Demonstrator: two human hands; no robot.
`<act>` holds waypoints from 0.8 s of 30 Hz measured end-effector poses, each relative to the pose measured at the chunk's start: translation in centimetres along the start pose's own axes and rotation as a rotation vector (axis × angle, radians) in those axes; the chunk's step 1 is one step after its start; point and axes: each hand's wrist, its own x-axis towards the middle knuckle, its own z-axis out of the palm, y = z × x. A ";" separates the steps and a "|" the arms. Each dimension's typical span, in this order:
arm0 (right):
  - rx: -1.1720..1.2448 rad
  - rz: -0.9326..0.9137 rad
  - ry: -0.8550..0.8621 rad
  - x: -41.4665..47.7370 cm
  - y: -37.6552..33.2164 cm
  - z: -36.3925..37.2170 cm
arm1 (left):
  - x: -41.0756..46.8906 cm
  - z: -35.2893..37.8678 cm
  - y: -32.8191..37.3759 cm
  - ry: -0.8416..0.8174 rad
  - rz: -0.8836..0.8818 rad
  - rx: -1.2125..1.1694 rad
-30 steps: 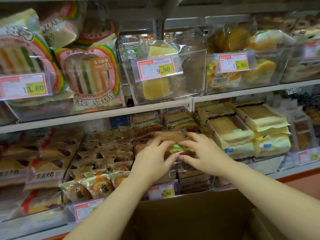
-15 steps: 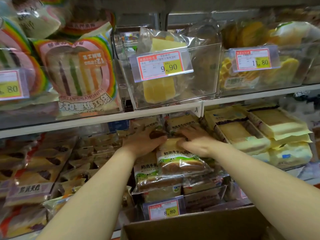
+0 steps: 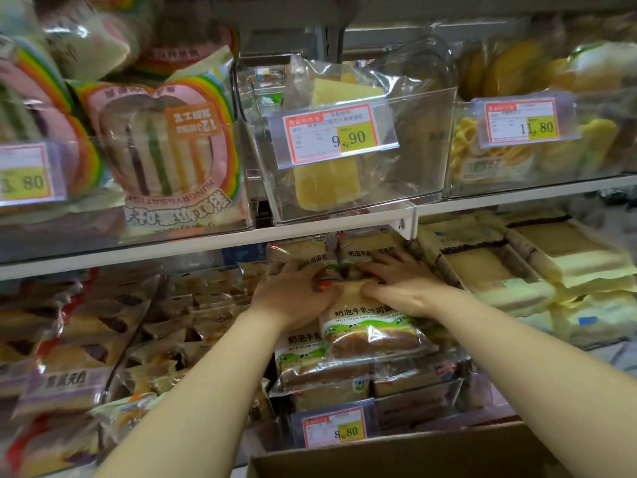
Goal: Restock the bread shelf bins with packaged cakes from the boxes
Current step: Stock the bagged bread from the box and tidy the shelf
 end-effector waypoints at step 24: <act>-0.273 -0.271 0.301 -8.7 -0.8 3.0 | -7.3 2.7 0.7 0.232 0.091 -0.088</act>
